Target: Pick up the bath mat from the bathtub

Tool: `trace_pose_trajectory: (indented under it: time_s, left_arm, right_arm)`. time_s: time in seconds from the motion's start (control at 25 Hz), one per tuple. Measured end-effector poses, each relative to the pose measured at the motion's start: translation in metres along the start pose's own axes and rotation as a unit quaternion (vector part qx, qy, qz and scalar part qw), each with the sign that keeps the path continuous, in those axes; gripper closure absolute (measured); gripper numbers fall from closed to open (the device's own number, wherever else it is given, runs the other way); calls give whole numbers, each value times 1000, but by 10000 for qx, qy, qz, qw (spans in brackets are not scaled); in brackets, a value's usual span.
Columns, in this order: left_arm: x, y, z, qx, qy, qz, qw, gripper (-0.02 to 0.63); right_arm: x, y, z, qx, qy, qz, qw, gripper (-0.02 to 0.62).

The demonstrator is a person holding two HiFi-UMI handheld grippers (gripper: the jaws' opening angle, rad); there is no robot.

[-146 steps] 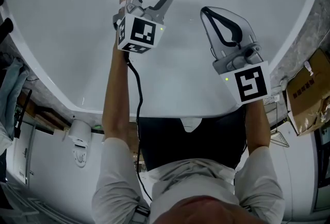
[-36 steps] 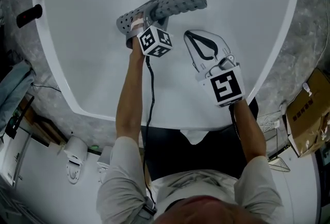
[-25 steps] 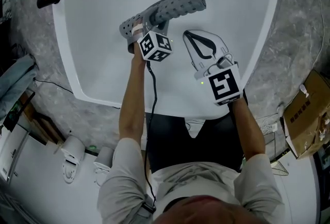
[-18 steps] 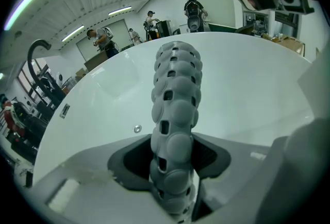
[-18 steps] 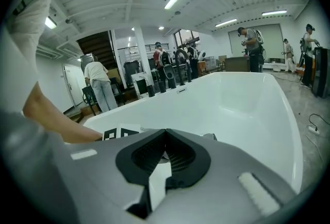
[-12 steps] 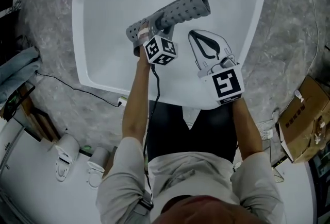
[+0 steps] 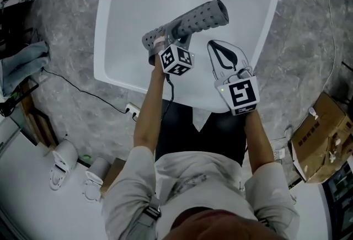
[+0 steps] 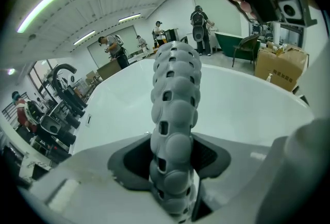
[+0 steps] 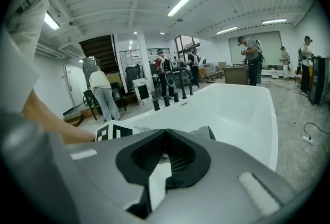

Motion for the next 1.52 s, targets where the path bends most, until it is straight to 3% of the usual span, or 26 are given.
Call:
trace_pose_trajectory:
  time_s: [0.64,0.8,1.12,1.52]
  left_arm:
    - [-79,122,28,-328,318,-726,9963,399]
    - [-102,162,41,-436,380,-990,9934,399]
    - [-139,238,73,-735,606,-1482,9844,399]
    - [-159,325,94,-1009,921,-1993,9704,399]
  right_arm:
    - [-91,66,48,24,478,-201,9987,592]
    - [-120,82,65,31,586,-453,9972,592]
    - [-179,111,85,158,787,-841,9932,592]
    - [-238,147,104,391,1091,-1266,9852,592]
Point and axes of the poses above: the fingertips, and each gripper's own axes: y backward along the fingers, z to its left, x out of its underside, the point moved 3 cm from there along y, backward along the fingers, and after that the axes turned 3 degrees about x, right-handed, at the moved point
